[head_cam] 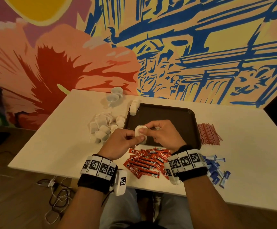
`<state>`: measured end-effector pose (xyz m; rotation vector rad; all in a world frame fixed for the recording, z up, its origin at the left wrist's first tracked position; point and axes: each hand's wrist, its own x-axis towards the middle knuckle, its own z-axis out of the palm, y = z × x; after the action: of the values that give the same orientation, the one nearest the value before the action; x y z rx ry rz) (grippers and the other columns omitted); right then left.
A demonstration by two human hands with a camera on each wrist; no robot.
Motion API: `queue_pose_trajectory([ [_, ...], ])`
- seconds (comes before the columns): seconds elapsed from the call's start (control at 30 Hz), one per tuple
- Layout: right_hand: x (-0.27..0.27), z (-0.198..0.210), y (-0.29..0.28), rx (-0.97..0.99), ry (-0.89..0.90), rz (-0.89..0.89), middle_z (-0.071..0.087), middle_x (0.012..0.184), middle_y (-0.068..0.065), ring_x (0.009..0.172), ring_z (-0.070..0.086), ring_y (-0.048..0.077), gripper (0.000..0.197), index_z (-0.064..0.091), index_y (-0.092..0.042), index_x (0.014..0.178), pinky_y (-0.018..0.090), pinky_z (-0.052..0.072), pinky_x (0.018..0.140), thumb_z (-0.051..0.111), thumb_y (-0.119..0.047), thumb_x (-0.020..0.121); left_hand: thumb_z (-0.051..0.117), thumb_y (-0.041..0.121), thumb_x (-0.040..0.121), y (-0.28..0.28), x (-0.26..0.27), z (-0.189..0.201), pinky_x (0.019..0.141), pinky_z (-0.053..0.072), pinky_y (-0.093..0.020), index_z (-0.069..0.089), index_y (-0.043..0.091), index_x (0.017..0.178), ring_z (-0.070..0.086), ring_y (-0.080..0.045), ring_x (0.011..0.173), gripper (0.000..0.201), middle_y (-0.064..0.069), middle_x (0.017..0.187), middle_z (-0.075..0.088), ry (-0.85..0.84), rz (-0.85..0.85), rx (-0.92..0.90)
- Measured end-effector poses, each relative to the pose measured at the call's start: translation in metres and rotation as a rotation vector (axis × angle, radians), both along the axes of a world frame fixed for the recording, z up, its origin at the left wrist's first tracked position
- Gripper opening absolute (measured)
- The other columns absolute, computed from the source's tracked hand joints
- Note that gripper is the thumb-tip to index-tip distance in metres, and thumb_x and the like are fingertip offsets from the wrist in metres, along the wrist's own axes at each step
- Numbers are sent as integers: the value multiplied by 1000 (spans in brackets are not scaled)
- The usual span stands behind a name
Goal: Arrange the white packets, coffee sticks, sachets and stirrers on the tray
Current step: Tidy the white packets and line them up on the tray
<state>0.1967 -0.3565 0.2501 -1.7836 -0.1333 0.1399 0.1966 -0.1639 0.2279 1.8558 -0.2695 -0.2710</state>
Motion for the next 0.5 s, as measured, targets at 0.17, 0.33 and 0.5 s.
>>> queue_pose_trajectory([
  [0.17,3,3,-1,-36,2,53,70,68,-16,56,60,-7,18,78,-3,103,6,43,54,75,-16,91,72,26,90,2,5,-1,80,58,-34,79,15,100,70,-23,88,16,-8,90,76,-5,-31,-7],
  [0.33,3,-1,1,-17,25,37,71,75,-11,57,59,-8,18,77,-4,105,7,43,54,74,-16,92,75,44,86,5,8,-13,75,53,-40,78,11,91,65,-26,76,34,-13,82,73,10,-34,58],
  [0.5,17,-15,-7,36,191,-126,65,104,-2,75,59,2,21,63,-26,117,23,45,64,63,-16,99,75,37,87,14,20,-19,78,57,-39,79,17,98,70,-18,80,23,-1,86,77,64,-1,109],
])
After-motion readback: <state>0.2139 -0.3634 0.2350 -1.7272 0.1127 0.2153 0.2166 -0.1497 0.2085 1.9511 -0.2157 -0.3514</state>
